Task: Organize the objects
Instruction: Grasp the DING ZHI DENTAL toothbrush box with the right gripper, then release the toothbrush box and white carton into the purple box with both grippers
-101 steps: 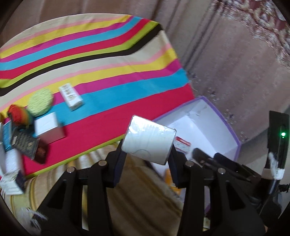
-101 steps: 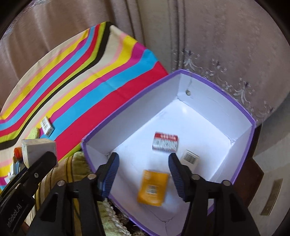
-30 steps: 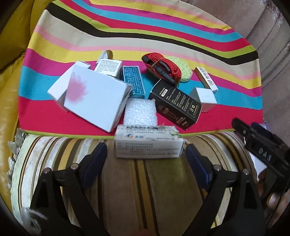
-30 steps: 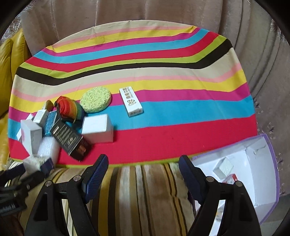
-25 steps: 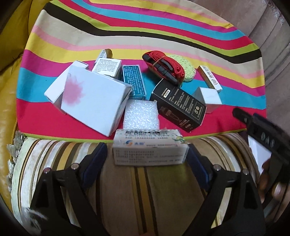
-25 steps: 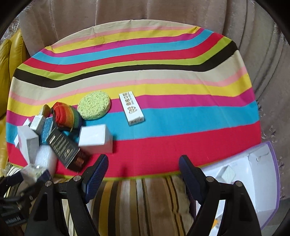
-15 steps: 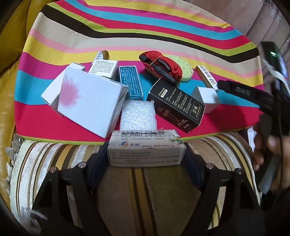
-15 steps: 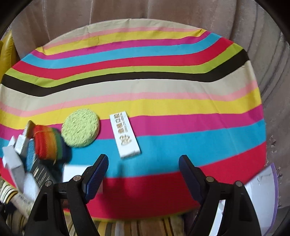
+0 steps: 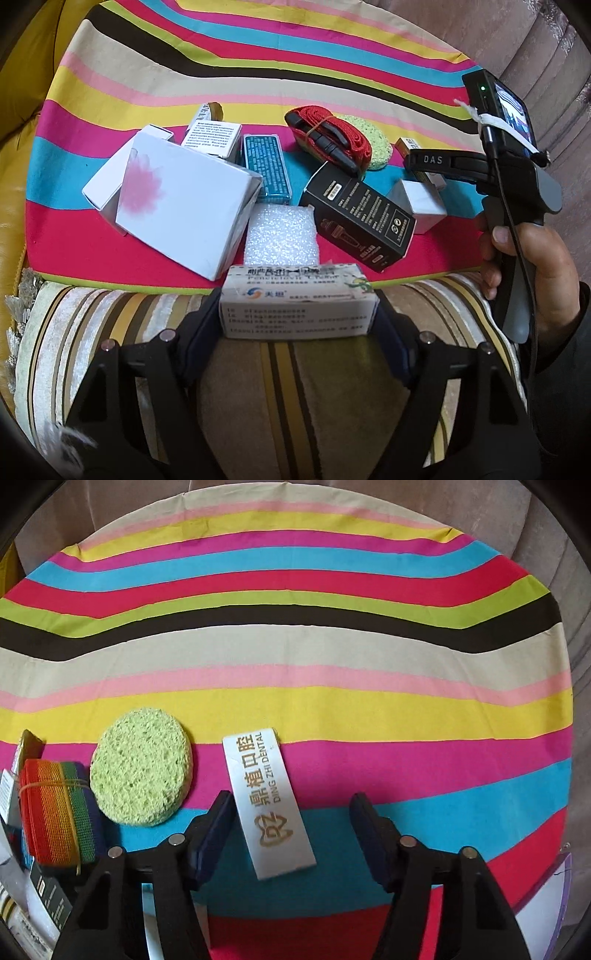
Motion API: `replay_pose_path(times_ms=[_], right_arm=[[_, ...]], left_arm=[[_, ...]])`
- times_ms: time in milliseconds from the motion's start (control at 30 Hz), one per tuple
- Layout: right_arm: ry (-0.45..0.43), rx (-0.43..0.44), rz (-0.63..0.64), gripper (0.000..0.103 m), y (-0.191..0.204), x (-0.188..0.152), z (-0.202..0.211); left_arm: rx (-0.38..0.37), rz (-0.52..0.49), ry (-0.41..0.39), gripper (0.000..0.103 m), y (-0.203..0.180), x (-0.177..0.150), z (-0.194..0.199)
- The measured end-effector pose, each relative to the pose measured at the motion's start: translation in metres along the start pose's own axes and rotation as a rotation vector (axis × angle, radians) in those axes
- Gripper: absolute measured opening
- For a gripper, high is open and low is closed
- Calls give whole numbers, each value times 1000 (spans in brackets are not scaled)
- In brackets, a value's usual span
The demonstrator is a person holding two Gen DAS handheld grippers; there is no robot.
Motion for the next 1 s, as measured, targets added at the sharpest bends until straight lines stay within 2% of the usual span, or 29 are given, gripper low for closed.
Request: replay_pose_path(times_ms=[67,100,300,600,800,1000], right_arm=[[-6,16,14,47,2,-2,2],[-9,13,25,33,4,-3,3],[-28,17,-32,32,-6,-12,16],[-126,42,-31,32,-1,-56,82],[-114,107,-30,32,7,-80,108],[-126,98,-5,32,9,-106,125]], left_arm=[[0,0,-4,79,0,0,0],[-1,0,-6,79,0,0,0],[0,1,-23,79,-1,-1,3],[13,10,-57,79,4,-1,8],[33,15,-77,79,3,-4,15],[64,9,-120,79,-2,-7,29]])
Point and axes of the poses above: each gripper's, at about its wrist camera, not at the fingertips, and z roughly against the way its jaws point, y to its left, x to its top, the point moved 3 cm from there along -z, roughly the way its jaws point, and after that the axes turned 10 degrees about -z, right-handed, at the moved point
